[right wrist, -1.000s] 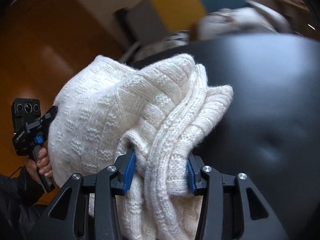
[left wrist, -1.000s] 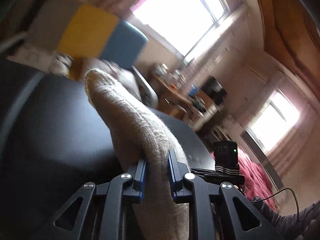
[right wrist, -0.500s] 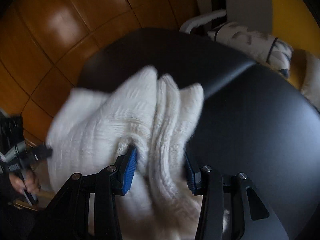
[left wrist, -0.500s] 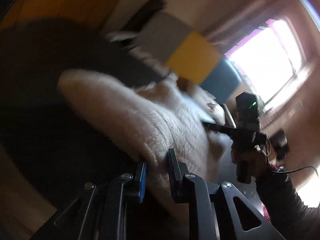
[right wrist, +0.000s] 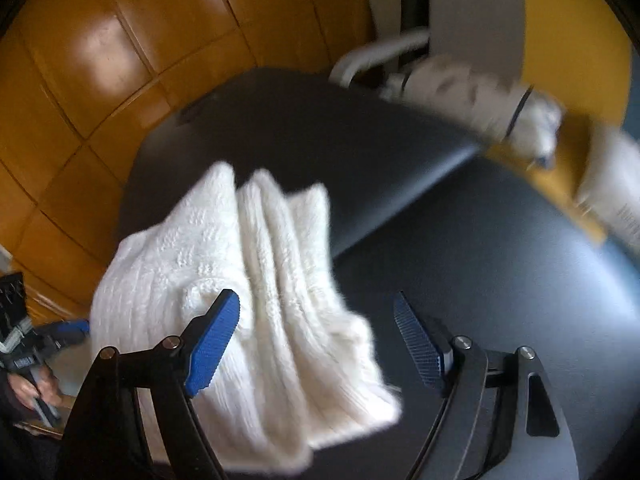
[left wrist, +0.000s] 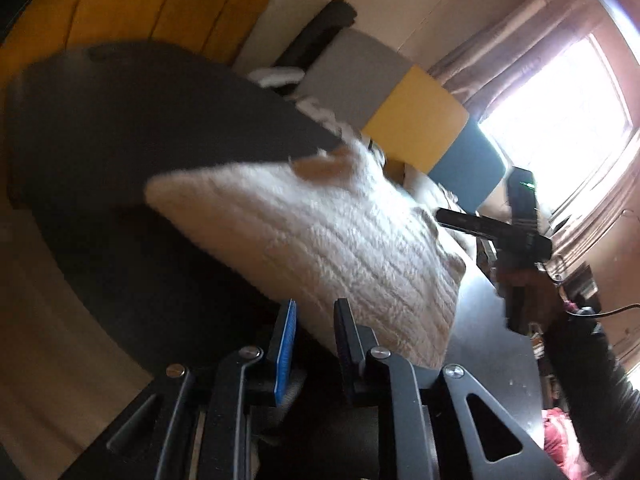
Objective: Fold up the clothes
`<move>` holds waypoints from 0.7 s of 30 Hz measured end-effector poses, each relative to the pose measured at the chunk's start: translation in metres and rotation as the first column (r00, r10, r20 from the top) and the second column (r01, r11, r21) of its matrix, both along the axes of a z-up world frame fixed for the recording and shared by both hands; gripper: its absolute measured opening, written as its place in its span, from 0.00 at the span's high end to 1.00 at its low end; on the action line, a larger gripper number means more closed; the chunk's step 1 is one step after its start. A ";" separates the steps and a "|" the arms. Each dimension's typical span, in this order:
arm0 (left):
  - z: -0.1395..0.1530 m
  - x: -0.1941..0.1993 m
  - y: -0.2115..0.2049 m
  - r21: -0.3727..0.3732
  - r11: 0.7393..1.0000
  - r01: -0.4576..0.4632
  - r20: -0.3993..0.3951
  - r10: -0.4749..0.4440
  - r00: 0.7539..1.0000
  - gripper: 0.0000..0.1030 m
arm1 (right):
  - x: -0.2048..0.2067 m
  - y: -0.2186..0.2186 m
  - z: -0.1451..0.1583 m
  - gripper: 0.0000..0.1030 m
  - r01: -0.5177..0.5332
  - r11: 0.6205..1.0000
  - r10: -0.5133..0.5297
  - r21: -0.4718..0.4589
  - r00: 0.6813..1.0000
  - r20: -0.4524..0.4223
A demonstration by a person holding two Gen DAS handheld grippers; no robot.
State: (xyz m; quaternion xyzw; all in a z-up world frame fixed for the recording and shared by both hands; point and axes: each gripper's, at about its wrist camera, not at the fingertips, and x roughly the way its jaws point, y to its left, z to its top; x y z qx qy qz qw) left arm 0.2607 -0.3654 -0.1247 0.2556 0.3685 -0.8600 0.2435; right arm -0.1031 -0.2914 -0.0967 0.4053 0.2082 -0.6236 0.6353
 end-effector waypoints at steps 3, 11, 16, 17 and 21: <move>0.011 -0.003 -0.006 -0.036 0.999 -0.003 -0.045 0.001 0.999 0.82 | 0.015 0.019 0.028 0.25 -0.089 0.994 0.087 -0.056 0.996 -0.035; 0.015 -0.067 -0.025 -0.093 0.996 0.017 0.022 -0.015 1.000 0.79 | 0.100 0.008 0.000 0.28 -0.435 0.900 0.436 0.032 0.900 -0.021; -0.008 -0.092 -0.037 -0.045 0.999 0.017 0.148 -0.010 0.989 0.75 | 0.046 -0.003 -0.046 0.33 -0.282 0.959 0.281 -0.006 0.953 0.109; -0.007 -0.093 -0.039 -0.035 0.999 0.005 0.145 0.000 0.989 0.75 | 0.036 -0.001 -0.050 0.35 -0.260 0.965 0.263 -0.038 0.955 0.139; 0.011 -0.095 -0.034 -0.072 0.996 -0.047 0.153 0.058 0.987 0.75 | 0.018 0.006 -0.049 0.35 -0.312 0.947 0.320 -0.073 0.935 0.153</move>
